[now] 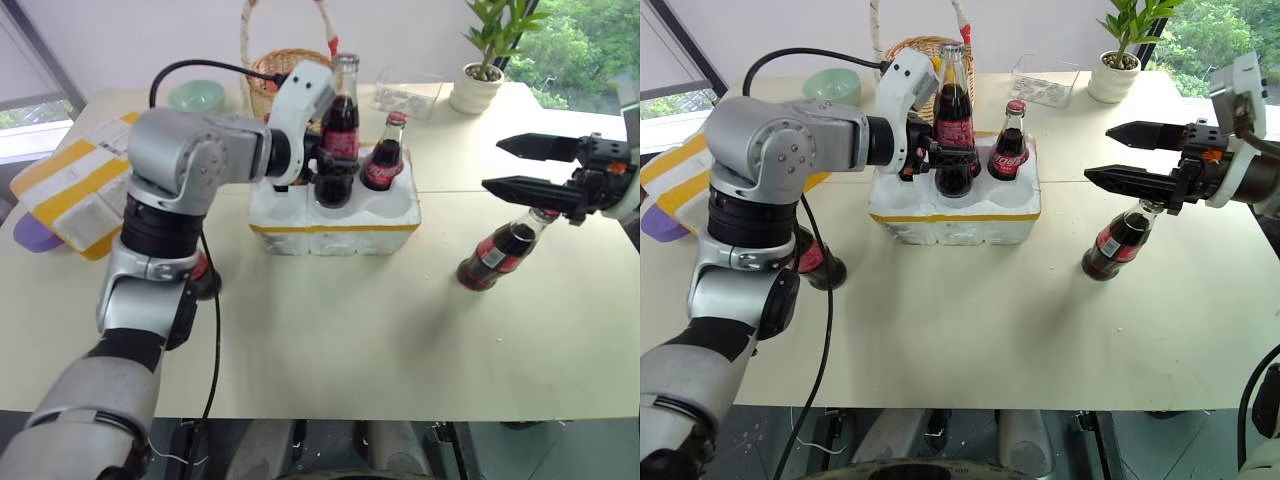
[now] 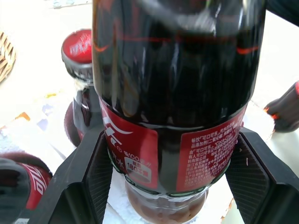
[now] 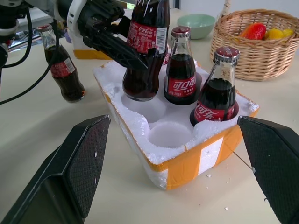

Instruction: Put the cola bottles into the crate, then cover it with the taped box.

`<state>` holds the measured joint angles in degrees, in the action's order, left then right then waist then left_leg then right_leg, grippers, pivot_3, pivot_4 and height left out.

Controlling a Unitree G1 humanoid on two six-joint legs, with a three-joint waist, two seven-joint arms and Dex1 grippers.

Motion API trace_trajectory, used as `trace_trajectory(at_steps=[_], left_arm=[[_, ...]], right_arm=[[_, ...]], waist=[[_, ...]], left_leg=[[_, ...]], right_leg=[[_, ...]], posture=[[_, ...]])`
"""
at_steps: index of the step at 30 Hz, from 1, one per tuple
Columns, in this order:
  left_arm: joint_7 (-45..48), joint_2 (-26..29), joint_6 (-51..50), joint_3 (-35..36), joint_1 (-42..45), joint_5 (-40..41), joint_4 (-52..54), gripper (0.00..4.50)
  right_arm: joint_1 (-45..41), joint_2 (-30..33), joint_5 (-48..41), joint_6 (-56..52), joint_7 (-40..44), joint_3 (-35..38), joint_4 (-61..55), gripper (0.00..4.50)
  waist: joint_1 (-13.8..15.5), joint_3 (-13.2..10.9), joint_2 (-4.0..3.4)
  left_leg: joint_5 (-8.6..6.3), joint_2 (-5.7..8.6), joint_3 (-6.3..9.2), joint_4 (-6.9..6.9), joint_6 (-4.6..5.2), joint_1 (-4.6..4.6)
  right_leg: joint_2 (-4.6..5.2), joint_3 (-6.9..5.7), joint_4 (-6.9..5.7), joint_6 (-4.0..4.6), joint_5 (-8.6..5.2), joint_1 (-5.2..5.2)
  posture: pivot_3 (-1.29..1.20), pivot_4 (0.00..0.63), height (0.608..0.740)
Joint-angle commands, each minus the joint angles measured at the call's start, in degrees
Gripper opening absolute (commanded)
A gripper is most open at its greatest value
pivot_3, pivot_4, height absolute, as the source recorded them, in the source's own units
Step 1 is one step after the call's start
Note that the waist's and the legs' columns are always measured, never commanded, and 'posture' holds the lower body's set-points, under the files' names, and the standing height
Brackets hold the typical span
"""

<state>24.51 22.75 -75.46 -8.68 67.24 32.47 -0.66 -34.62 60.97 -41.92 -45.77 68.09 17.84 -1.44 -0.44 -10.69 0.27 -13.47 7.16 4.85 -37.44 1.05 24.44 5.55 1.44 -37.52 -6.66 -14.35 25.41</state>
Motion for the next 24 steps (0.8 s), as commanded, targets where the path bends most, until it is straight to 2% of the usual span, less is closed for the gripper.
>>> trace_trajectory(at_steps=[1, 19, 20, 21, 22, 24], left_arm=[[1.7, 1.7, 3.9, -0.5, 0.2, -1.9, 5.2, 2.78], [2.2, -1.9, 10.7, -2.1, -6.2, -7.6, 4.7, 2.78], [2.1, -2.1, 10.8, -1.9, -6.2, -7.8, 4.4, 3.81], [2.1, -2.5, 10.8, -1.6, -6.1, -7.8, 4.1, 4.18], [2.2, -2.7, 10.7, -1.3, -6.0, -7.6, 4.0, 4.47], [2.7, -3.0, 9.7, -0.2, -5.6, -6.6, 4.1, 4.47]], right_arm=[[-2.0, 0.8, -0.1, 1.1, 0.3, 0.3, -0.3, 4.5], [-3.7, 0.3, -0.3, 1.2, 0.0, -0.8, 0.1, 4.5], [-3.9, 0.3, -0.3, 1.2, 0.0, -0.9, 0.1, 4.5], [-4.0, 0.3, -0.3, 1.2, 0.0, -0.9, 0.2, 4.5], [-4.2, 0.3, -0.2, 1.1, 0.0, -1.0, 0.3, 4.5], [-4.5, 0.2, -0.2, 1.2, -0.1, -1.1, 0.5, 4.5]], waist=[[0.0, 0.0, -0.01], [0.0, 0.0, -0.01], [0.0, 0.0, -0.01], [0.0, 0.0, -0.01], [0.1, 0.0, -0.01], [0.1, 0.0, -0.01]], left_leg=[[0.0, 0.0, 0.0, 0.0, 0.0, 0.0], [0.0, 0.0, 0.0, -0.01, 0.0, -0.01], [0.0, 0.0, 0.0, -0.01, 0.0, 0.0], [0.0, 0.0, 0.0, -0.02, 0.0, 0.0], [0.0, 0.0, 0.0, -0.02, 0.0, -0.01], [0.0, 0.0, 0.0, -0.03, 0.0, -0.02]], right_leg=[[0.0, 0.0, 0.0, 0.0, 0.0, 0.0], [0.0, -0.01, 0.0, 0.0, 0.0, -0.01], [0.0, -0.01, 0.0, 0.0, 0.0, -0.01], [0.0, -0.01, 0.0, 0.0, 0.0, -0.01], [0.0, -0.01, 0.0, 0.0, 0.0, -0.03], [0.0, -0.02, 0.0, 0.0, 0.0, -0.04]], posture=[[0.0, 0.15, 0.738], [0.0, 0.15, 0.738], [0.0, 0.15, 0.738], [0.0, 0.15, 0.738], [0.0, 0.15, 0.738], [0.0, 0.15, 0.738]])
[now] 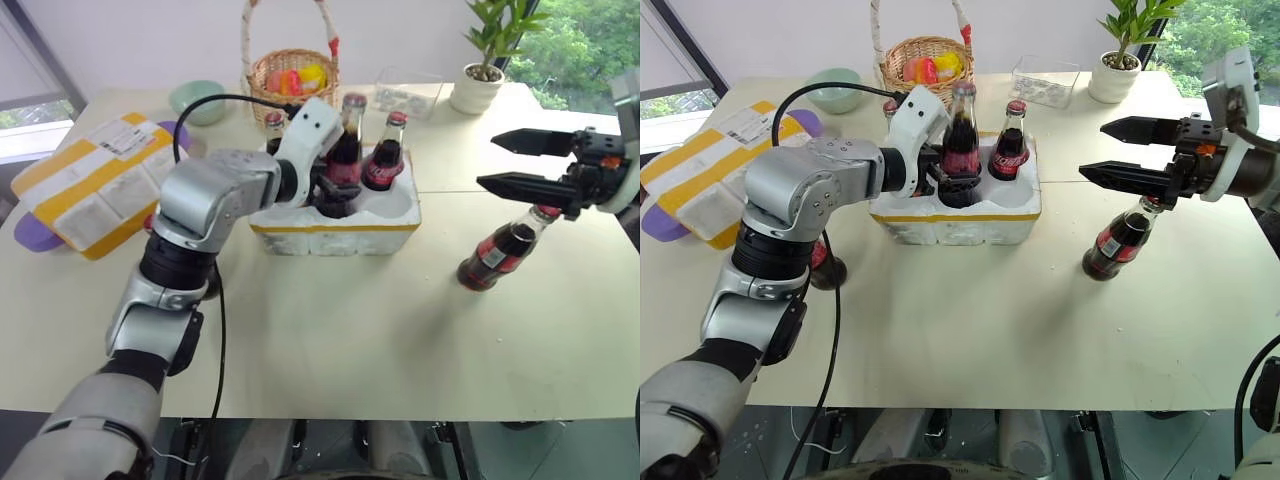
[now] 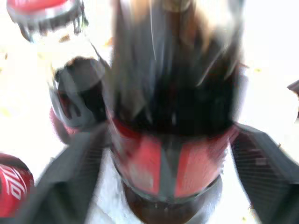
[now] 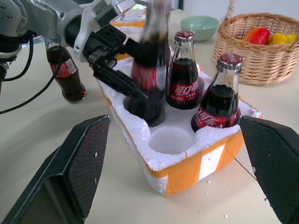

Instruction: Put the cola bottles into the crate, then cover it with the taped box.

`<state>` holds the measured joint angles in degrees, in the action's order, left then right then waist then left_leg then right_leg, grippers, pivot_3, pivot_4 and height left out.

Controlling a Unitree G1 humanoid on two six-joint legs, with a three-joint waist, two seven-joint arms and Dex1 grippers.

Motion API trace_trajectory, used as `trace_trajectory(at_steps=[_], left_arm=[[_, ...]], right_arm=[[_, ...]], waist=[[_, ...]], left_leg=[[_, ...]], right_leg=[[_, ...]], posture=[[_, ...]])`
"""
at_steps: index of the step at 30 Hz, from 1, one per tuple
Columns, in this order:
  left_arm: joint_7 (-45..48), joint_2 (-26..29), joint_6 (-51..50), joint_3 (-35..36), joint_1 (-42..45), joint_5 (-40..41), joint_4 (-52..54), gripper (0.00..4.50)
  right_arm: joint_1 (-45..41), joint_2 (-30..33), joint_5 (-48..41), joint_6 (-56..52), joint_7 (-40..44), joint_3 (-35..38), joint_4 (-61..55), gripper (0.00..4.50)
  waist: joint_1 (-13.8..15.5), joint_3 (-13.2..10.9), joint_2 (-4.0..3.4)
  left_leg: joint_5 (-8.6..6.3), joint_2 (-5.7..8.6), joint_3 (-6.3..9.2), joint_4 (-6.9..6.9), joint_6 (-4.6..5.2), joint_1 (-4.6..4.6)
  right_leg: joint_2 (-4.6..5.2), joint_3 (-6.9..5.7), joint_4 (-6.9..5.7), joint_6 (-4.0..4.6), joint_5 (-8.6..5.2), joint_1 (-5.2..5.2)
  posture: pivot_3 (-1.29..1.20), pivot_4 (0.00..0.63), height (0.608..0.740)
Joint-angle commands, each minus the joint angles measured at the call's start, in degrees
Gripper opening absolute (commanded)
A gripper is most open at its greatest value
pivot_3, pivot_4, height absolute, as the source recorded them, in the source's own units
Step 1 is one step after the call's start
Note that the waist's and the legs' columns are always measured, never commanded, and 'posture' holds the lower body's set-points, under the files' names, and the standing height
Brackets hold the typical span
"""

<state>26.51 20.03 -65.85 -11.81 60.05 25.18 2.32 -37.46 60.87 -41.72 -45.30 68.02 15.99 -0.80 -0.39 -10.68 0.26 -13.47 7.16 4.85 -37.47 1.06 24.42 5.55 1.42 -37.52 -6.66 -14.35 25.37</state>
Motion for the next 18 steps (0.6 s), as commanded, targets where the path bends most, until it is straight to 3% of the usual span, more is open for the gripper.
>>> trace_trajectory(at_steps=[1, 7, 14, 18], left_arm=[[1.2, -0.3, -0.7, 3.6, 1.9, 1.5, 1.3, 4.47], [4.4, 1.4, -6.6, 8.3, 7.3, 5.7, 0.9, 4.47], [11.3, 9.3, -20.5, 13.9, 22.9, 12.4, -7.0, 4.47], [16.0, 17.1, -22.8, 12.9, 27.7, 14.4, -7.8, 4.47]], right_arm=[[-1.9, 0.3, -0.3, 0.7, 0.0, 0.6, 0.0, 4.5], [-2.3, 0.0, 0.1, 1.1, 0.1, 0.2, 0.7, 4.5], [-3.8, -0.7, 1.0, 2.1, 0.6, -1.2, 2.6, 4.5], [-4.1, -1.3, 1.5, 2.8, 0.8, -2.0, 3.3, 4.5]], waist=[[0.0, 0.0, 0.0], [0.0, 0.0, 0.0], [-0.3, 0.0, 0.0], [-0.5, 0.0, -0.02]], left_leg=[[0.0, 0.0, 0.0, -0.01, 0.0, 0.0], [0.0, 0.0, 0.01, -0.03, 0.01, 0.0], [-0.01, 0.0, 0.01, -0.06, 0.02, 0.0], [-0.01, -0.01, 0.01, -0.02, 0.02, -0.02]], right_leg=[[0.0, 0.0, 0.0, 0.0, 0.0, 0.0], [0.0, -0.02, 0.0, 0.0, 0.0, -0.01], [-0.02, -0.08, -0.03, 0.0, 0.0, 0.0], [-0.03, -0.08, -0.06, 0.0, 0.0, 0.01]], posture=[[0.0, 0.15, 0.738], [0.0, 0.15, 0.738], [0.0, 0.15, 0.738], [0.0, 0.15, 0.738]])
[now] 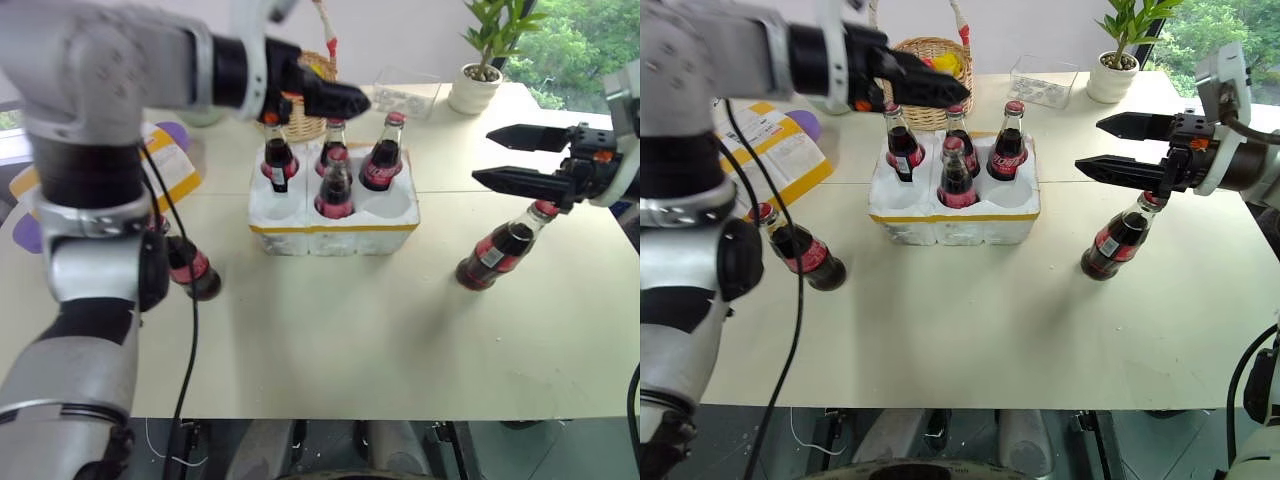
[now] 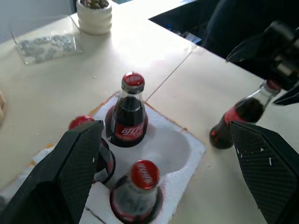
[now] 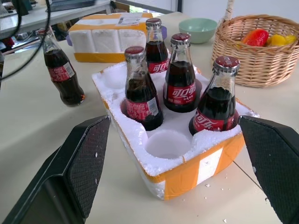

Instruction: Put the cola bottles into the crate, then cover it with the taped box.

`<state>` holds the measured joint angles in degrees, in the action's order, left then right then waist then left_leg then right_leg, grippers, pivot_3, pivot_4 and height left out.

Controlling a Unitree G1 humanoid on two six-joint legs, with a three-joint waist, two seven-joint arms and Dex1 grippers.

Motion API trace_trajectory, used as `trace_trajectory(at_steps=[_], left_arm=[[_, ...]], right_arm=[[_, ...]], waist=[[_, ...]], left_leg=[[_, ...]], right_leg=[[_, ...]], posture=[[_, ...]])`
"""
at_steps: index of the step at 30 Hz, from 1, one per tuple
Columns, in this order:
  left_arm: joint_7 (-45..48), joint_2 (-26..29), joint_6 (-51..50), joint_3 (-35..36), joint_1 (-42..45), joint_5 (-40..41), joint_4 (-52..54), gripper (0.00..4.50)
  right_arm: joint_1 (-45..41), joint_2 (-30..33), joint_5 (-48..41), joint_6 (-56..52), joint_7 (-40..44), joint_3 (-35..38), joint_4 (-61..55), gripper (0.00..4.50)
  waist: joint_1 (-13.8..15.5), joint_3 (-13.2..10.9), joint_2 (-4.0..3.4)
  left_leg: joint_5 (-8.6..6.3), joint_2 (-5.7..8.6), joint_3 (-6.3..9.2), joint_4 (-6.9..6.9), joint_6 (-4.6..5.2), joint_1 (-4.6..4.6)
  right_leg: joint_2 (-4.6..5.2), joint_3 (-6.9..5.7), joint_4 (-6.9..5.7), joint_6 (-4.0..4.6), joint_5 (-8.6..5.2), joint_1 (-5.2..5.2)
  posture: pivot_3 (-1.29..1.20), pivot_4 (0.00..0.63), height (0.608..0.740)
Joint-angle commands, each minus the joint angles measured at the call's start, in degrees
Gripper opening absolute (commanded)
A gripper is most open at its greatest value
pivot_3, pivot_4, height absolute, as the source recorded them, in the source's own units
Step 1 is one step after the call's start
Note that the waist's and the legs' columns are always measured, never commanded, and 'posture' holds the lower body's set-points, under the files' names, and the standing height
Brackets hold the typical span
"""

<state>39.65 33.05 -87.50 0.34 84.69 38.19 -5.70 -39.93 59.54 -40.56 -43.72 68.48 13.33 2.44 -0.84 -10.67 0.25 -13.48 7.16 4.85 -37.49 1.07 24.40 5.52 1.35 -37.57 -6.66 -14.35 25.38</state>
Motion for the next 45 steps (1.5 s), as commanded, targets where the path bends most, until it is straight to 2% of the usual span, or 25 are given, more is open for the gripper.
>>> trace_trajectory(at_steps=[1, 4, 7, 9, 11, 12, 14, 16, 19, 24, 29, 33, 45], left_arm=[[4.7, 7.0, -0.2, 0.1, 2.8, 1.4, 0.9, 4.47], [9.7, 14.5, 4.1, -1.6, 0.6, 1.1, 3.0, 4.47], [23.4, 27.7, 17.4, 2.8, -10.1, 0.7, 5.2, 4.47], [28.6, 32.6, 22.8, 4.6, -15.0, 0.8, 5.5, 4.47], [37.2, 40.2, 29.3, 10.1, -27.7, 0.0, 6.0, 4.47], [42.3, 43.6, 32.6, 14.8, -37.3, -1.8, 6.8, 4.47], [47.7, 46.5, 35.4, 23.2, -51.6, -3.8, 8.5, 4.47], [49.4, 45.7, 36.4, 31.0, -61.5, -4.8, 9.9, 4.47], [48.4, 42.3, 36.9, 39.7, -70.4, -5.7, 12.2, 4.47], [42.8, 35.2, 36.5, 45.7, -78.2, -4.4, 19.1, 4.47], [35.8, 26.7, 41.7, 43.6, -86.6, -6.6, 25.8, 4.47], [30.8, 22.8, 46.4, 40.4, -89.2, -8.4, 26.3, 4.47], [20.3, 14.1, 55.7, 25.4, -86.5, -11.5, 22.3, 4.47]], right_arm=[[-1.7, -0.1, 0.4, 1.4, 0.5, 0.5, 0.2, 4.5], [-1.7, -0.1, 0.6, 1.8, 0.9, 0.3, 0.5, 4.5], [-2.2, 0.2, 1.1, 2.3, 2.0, -0.3, 1.2, 4.5], [-2.3, 0.4, 1.4, 2.7, 2.8, -0.7, 1.5, 4.5], [-2.9, 1.0, 2.2, 3.4, 4.3, -1.7, 2.2, 4.5], [-3.7, 1.1, 2.6, 3.6, 5.0, -2.3, 2.7, 4.5], [-5.2, 1.3, 3.0, 3.7, 5.9, -3.1, 3.7, 4.5], [-6.5, 1.1, 3.5, 3.8, 6.6, -3.8, 4.9, 4.5], [-8.1, 0.7, 4.5, 4.3, 7.8, -5.1, 6.5, 4.5], [-10.4, -0.2, 5.7, 4.3, 8.8, -6.6, 7.9, 4.5], [-11.8, -0.5, 6.2, 3.9, 9.9, -7.4, 8.5, 4.5], [-12.4, -0.3, 6.4, 3.4, 10.3, -7.5, 8.5, 4.5], [-12.6, 0.5, 5.7, 1.5, 10.7, -6.6, 6.5, 4.5]], waist=[[0.0, 0.0, -0.01], [-0.1, 0.0, -0.02], [-0.4, 0.1, -0.17], [-0.4, 0.0, -0.11], [-0.2, 0.0, -0.09], [-0.5, 0.1, -0.22], [-0.3, 0.1, -0.33], [0.1, 0.1, -0.2], [0.5, 0.1, -0.14], [0.2, 0.1, -0.17], [-0.2, 0.1, -0.2], [0.1, 0.1, -0.21], [0.2, 0.1, -0.26]], left_leg=[[0.0, 0.0, 0.0, 0.02, -0.01, 0.0], [0.01, -0.01, 0.0, 0.04, -0.02, -0.02], [0.01, -0.01, -0.05, 0.07, -0.03, -0.05], [0.03, -0.06, -0.14, 0.18, -0.06, -0.1], [0.06, -0.08, -0.08, 0.2, -0.11, -0.05], [0.05, -0.08, -0.1, 0.16, -0.09, -0.05], [-0.01, -0.08, -0.34, 0.33, 0.02, -0.16], [-0.03, -0.12, -0.31, 0.31, 0.04, -0.23], [-0.24, -0.14, -0.17, 0.19, 0.35, -0.17], [-0.27, -0.14, -0.17, 0.23, 0.4, -0.22], [-0.26, -0.17, -0.21, 0.35, 0.38, -0.22], [-0.26, -0.18, -0.21, 0.33, 0.38, -0.23], [-0.27, -0.17, -0.21, 0.29, 0.39, -0.23]], right_leg=[[0.0, 0.01, 0.0, 0.0, 0.0, 0.01], [0.01, 0.05, 0.0, 0.0, 0.0, 0.02], [0.02, 0.09, 0.02, 0.0, 0.0, 0.03], [0.02, 0.15, 0.0, 0.03, -0.01, 0.08], [-0.01, 0.1, 0.04, 0.05, 0.0, 0.1], [0.01, 0.11, 0.05, 0.05, 0.0, 0.08], [0.08, 0.15, 0.14, 0.1, 0.04, 0.08], [0.08, 0.09, 0.18, 0.11, 0.04, 0.0], [0.08, -0.06, 0.3, 0.18, 0.08, -0.11], [0.1, -0.09, 0.38, 0.19, 0.09, -0.17], [0.09, -0.03, 0.33, 0.19, 0.09, -0.09], [0.08, -0.04, 0.37, 0.2, 0.1, -0.12], [0.08, -0.04, 0.37, 0.21, 0.11, -0.14]], posture=[[0.0, 0.15, 0.738], [0.0, 0.15, 0.738], [0.0, 0.15, 0.738], [0.0, 0.15, 0.738], [0.0, 0.15, 0.738], [0.0, 0.15, 0.738], [0.0, 0.15, 0.738], [0.0, 0.15, 0.738], [0.0, 0.15, 0.738], [0.0, 0.15, 0.738], [0.0, 0.15, 0.738], [0.0, 0.15, 0.738], [0.0, 0.15, 0.738]])
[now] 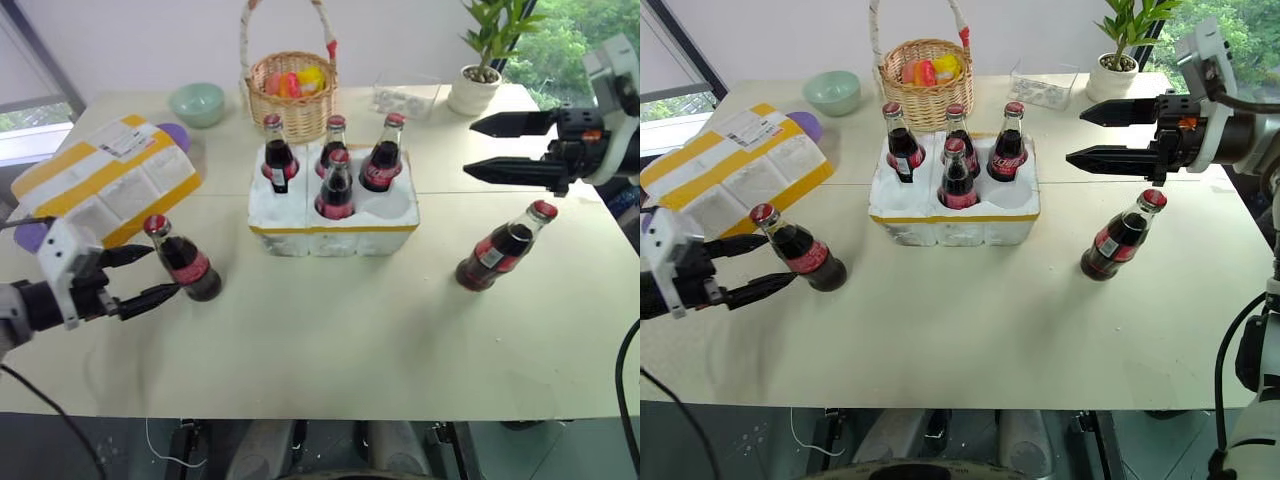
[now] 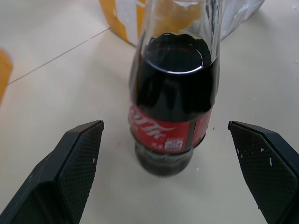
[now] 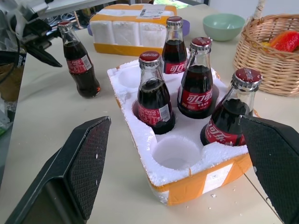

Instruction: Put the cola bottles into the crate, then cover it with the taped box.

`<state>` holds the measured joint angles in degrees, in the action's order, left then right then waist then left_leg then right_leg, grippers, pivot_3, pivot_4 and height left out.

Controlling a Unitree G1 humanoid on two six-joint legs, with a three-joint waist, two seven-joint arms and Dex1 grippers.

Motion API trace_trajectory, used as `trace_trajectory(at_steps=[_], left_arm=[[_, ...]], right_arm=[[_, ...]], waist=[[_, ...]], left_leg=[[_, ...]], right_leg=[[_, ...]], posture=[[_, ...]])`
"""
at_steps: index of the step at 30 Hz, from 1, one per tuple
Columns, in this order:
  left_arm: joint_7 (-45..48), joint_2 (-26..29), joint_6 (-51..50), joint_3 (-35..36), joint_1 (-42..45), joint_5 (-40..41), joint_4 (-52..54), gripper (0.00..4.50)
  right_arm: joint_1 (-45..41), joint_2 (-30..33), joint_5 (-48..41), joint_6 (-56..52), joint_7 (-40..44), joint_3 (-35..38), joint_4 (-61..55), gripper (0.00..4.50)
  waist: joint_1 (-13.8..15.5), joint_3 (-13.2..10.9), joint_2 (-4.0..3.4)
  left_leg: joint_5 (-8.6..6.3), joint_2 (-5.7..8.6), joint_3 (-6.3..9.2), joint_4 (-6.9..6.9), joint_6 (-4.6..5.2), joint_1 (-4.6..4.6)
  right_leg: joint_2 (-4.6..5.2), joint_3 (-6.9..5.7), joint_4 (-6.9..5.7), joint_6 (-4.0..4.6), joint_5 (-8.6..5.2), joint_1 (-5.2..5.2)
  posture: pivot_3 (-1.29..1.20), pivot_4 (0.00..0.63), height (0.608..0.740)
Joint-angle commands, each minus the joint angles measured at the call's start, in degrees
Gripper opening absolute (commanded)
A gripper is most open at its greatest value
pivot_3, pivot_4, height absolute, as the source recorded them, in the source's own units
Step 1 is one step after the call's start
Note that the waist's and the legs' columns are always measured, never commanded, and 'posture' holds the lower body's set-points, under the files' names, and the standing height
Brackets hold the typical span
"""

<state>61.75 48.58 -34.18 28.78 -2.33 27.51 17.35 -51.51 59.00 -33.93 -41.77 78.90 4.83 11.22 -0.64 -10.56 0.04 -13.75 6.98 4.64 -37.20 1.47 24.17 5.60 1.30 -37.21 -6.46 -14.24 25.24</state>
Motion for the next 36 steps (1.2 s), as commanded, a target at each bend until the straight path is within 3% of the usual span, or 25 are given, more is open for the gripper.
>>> trace_trajectory(at_steps=[1, 15, 18, 20, 25, 28, 33, 36], left_arm=[[-2.3, -1.9, 2.9, -3.9, 0.8, -1.0, -1.1, 4.47], [-8.1, -5.7, 1.8, -8.8, 6.2, 1.6, -4.5, 4.47], [-8.0, -5.6, 1.0, -8.0, 6.5, 3.6, -4.4, 3.6], [-8.1, -5.1, 0.2, -7.8, 7.0, 4.6, -4.3, 2.78], [-7.0, -1.7, -5.5, -7.0, 9.1, 8.5, -2.4, 2.81], [-1.4, 4.7, -10.5, -6.3, 12.5, 14.0, -0.6, 2.81], [8.0, 13.4, -14.7, -11.8, 31.2, 18.7, -6.3, 2.81], [10.7, 12.8, -15.4, -17.6, 42.9, 17.5, -12.5, 2.81]], right_arm=[[-0.9, 1.1, -1.1, -0.6, 0.3, 2.0, -2.6, 4.5], [0.5, 0.6, -1.6, -1.8, -0.8, 3.1, -4.5, 4.5], [0.5, 0.5, -1.9, -2.0, -1.3, 3.0, -4.6, 4.5], [0.4, 0.3, -1.9, -2.1, -1.6, 2.9, -4.4, 4.5], [0.6, 0.1, -2.1, -2.2, -2.1, 2.9, -4.6, 4.5], [0.8, 0.0, -2.2, -2.0, -2.3, 2.9, -4.6, 4.5], [0.9, 0.2, -1.6, -1.2, -2.0, 2.7, -4.2, 4.5], [0.9, 0.1, -1.0, -0.4, -2.1, 2.6, -3.7, 4.5]], waist=[[0.0, 0.0, -0.05], [0.0, 0.0, -0.04], [0.0, 0.0, -0.04], [0.0, 0.0, -0.04], [0.0, 0.0, -0.02], [0.0, -0.1, 0.12], [0.4, -0.1, 0.18], [0.0, 0.0, 0.08]], left_leg=[[0.0, 0.0, -0.01, 0.0, 0.0, 0.0], [0.0, 0.0, 0.0, -0.02, 0.0, 0.0], [0.0, 0.0, 0.0, -0.01, 0.0, 0.0], [0.0, 0.0, 0.0, -0.01, 0.0, 0.0], [0.0, 0.0, 0.01, -0.02, 0.0, 0.02], [0.0, 0.0, 0.03, -0.03, 0.0, 0.07], [0.02, 0.01, 0.13, -0.18, -0.02, 0.23], [0.1, 0.06, 0.08, -0.17, -0.16, 0.19]], right_leg=[[0.0, 0.0, 0.0, 0.0, 0.0, -0.01], [-0.01, 0.0, -0.01, 0.0, 0.0, 0.0], [-0.01, -0.01, -0.01, 0.0, 0.0, 0.01], [-0.01, 0.0, -0.01, 0.0, 0.0, 0.01], [-0.01, -0.01, -0.01, 0.0, 0.0, 0.01], [-0.03, -0.02, -0.01, 0.0, 0.0, 0.07], [-0.03, -0.14, -0.01, -0.01, 0.01, 0.1], [0.0, -0.15, 0.0, -0.02, 0.01, 0.08]], posture=[[0.0, 0.15, 0.738], [0.0, 0.15, 0.738], [0.0, 0.15, 0.738], [0.0, 0.15, 0.738], [0.0, 0.15, 0.738], [0.0, 0.15, 0.738], [0.0, 0.15, 0.738], [0.0, 0.15, 0.738]])
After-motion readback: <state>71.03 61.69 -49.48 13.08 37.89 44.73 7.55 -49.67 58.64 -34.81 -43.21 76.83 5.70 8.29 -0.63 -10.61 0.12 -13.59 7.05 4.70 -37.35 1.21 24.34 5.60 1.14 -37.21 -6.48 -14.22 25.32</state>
